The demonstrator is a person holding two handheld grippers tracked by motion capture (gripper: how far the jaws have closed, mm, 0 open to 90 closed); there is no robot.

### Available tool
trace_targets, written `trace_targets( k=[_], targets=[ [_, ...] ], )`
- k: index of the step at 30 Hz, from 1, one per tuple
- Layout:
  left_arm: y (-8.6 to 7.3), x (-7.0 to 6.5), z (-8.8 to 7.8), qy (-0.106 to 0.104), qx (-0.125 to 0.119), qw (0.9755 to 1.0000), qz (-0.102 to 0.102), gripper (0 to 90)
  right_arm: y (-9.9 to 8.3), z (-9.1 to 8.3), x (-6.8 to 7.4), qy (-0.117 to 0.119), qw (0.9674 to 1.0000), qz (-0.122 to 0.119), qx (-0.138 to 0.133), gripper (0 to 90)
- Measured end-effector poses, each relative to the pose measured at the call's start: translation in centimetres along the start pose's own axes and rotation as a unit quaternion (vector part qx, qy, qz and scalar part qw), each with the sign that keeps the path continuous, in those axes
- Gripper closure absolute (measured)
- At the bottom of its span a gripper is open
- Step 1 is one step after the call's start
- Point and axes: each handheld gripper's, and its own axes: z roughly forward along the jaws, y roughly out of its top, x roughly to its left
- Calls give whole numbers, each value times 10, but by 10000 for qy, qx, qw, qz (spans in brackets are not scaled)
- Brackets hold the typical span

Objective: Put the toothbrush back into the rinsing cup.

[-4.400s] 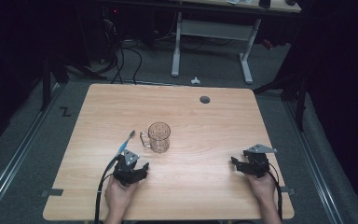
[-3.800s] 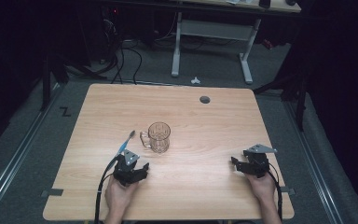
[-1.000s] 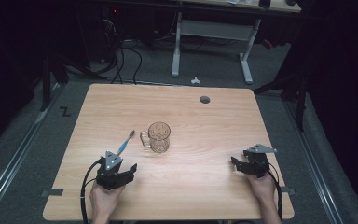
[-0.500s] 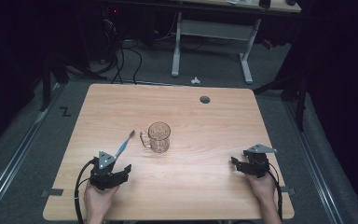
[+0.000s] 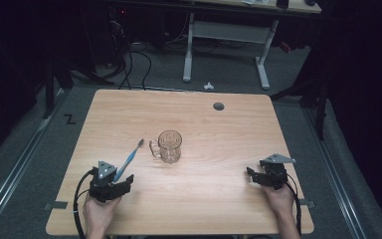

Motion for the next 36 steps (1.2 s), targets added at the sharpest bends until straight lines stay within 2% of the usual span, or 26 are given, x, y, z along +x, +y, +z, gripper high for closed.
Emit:
trace_targets(
  k=[12, 16, 36],
  targets=[
    [8, 15, 1, 192, 109, 9998, 4, 335, 0, 0, 0, 0, 10000, 1, 0, 346],
    [9, 19, 4, 218, 124, 9997, -53, 333, 0, 0, 0, 0, 10000, 0, -1, 346],
    [35, 18, 24, 183, 292, 9993, 155, 337, 0, 0, 0, -4, 10000, 3, -1, 346]
  ],
)
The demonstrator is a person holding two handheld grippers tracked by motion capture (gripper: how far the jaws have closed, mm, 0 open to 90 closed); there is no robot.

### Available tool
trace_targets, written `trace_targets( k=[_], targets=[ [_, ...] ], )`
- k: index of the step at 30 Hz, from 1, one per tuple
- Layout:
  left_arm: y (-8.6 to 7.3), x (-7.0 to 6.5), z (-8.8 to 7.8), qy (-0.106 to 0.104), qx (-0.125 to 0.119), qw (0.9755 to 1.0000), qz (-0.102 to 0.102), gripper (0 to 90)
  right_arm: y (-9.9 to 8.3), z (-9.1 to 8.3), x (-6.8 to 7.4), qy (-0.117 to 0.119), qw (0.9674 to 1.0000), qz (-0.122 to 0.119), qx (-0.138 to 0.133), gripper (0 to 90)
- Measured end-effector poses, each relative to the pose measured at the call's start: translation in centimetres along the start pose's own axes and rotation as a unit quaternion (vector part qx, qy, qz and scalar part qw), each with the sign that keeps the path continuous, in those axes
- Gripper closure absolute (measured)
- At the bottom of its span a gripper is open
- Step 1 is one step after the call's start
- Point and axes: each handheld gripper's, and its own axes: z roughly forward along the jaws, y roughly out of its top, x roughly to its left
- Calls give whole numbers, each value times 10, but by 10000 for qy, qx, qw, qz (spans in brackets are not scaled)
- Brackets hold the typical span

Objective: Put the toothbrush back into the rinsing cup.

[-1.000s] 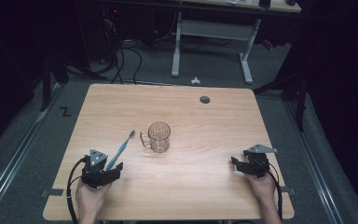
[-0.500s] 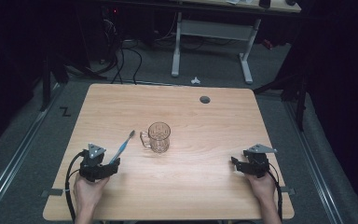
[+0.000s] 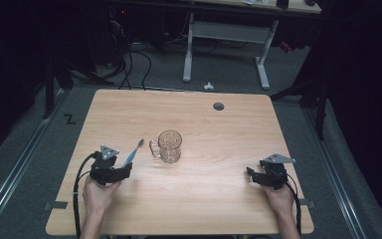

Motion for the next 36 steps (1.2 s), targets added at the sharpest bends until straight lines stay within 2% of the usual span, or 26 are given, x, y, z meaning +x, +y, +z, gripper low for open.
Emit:
trace_targets(
  k=[4, 11, 16, 19, 25, 31, 32, 36],
  targets=[
    [3, 1, 3, -26, 16, 10000, -26, 336, 0, 0, 0, 0, 10000, -1, 1, 346],
    [15, 5, 4, 41, 110, 9999, 72, 364, 0, 0, 0, -1, 10000, 1, 1, 346],
    [25, 5, 4, 100, 220, 9993, 297, 398, 0, 0, 0, -3, 10000, 5, 0, 346],
    [30, 6, 4, 102, 226, 9991, 334, 403, 0, 0, 0, -5, 10000, 7, -4, 346],
    [37, 6, 10, 0, 322, 9987, 383, 427, 0, 0, 0, -5, 10000, 11, -3, 346],
    [44, 7, 12, -105, 324, 9988, 348, 449, 0, 0, 0, -5, 10000, 6, -5, 346],
    [45, 8, 13, -172, 350, 9987, 328, 457, 0, 0, 0, -5, 10000, 6, -4, 346],
    [49, 8, 17, -84, 579, 9973, 449, 453, 0, 0, 0, -5, 10000, 7, -5, 346]
  ],
)
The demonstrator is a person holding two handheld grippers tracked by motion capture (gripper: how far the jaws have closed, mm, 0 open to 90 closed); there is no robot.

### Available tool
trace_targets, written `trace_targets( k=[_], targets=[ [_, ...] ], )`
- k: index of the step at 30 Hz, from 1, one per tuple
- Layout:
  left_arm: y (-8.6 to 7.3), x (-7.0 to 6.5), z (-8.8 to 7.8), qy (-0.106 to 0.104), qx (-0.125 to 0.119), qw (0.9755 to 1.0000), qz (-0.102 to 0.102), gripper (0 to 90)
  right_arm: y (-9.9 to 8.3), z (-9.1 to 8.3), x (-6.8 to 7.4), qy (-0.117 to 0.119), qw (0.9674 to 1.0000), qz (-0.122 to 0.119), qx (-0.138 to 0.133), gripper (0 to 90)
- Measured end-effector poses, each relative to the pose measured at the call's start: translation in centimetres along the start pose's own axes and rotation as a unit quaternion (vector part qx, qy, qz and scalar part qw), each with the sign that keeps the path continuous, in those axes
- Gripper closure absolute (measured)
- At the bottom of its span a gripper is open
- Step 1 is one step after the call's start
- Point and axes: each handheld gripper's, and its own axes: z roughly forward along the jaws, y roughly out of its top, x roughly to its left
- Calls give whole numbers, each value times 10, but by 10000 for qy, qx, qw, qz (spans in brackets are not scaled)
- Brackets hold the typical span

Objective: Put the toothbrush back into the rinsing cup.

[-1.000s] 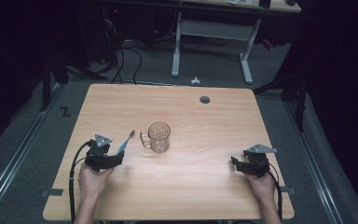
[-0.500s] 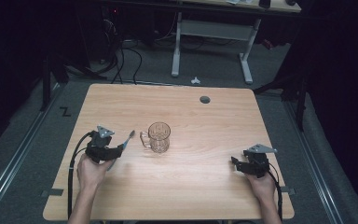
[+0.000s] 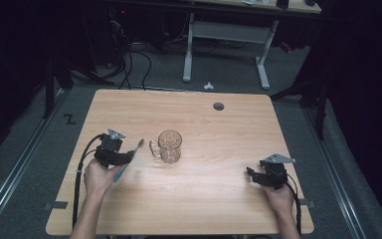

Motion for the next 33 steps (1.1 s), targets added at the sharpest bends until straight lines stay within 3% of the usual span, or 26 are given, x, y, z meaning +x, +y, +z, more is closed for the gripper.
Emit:
trace_targets(
  k=[15, 26, 33],
  targets=[
    [18, 1, 9, 62, 205, 9998, 32, 466, 0, 0, 0, -1, 10000, -1, 0, 346],
    [28, 4, 28, 71, 622, 9980, 93, 484, 0, 0, 0, 0, 10000, 4, 1, 346],
    [27, 6, 41, 38, 951, 9954, 97, 493, 0, 0, 0, -2, 10000, 4, 1, 346]
  ],
)
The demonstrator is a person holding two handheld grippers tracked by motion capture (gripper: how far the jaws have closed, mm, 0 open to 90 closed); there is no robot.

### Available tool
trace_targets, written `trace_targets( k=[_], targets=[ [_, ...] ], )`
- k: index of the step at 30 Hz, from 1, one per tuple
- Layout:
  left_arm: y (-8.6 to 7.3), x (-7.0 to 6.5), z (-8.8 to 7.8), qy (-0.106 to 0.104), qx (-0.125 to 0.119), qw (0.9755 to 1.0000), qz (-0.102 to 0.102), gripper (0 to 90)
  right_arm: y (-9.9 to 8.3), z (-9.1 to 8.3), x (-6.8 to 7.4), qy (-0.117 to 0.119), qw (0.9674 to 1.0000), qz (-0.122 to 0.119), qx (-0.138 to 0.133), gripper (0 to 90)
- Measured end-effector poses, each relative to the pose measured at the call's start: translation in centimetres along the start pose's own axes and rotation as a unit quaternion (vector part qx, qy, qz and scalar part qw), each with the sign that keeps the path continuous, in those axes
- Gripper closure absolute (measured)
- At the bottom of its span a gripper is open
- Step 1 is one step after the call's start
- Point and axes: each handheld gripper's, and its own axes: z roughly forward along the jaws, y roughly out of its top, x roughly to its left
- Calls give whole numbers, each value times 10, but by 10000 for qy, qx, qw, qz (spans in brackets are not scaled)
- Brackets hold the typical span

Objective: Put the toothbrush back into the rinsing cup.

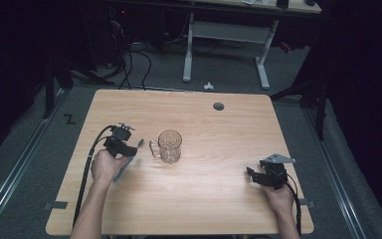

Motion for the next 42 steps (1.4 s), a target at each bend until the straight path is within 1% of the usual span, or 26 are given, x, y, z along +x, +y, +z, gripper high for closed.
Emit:
trace_targets(
  k=[4, 15, 19, 27, 33, 42],
  targets=[
    [0, -1, 4, -22, 83, 10000, 20, 526, 0, 0, 0, -1, 10000, 1, 0, 346],
    [2, -2, 19, -98, 363, 9993, 18, 551, 0, 0, 0, -1, 10000, -7, -2, 346],
    [2, -2, 25, -78, 447, 9990, 25, 562, 0, 0, 0, -2, 10000, -4, -3, 346],
    [3, -1, 26, -128, 450, 9989, -22, 615, 0, 0, 0, 5, 10000, 5, 2, 346],
    [3, 1, 27, -281, 458, 9985, -106, 672, 0, 0, 0, 4, 10000, 2, -1, 346],
    [3, 3, 26, -275, 504, 9982, -151, 733, 0, 0, 0, 4, 10000, 5, -1, 346]
  ],
)
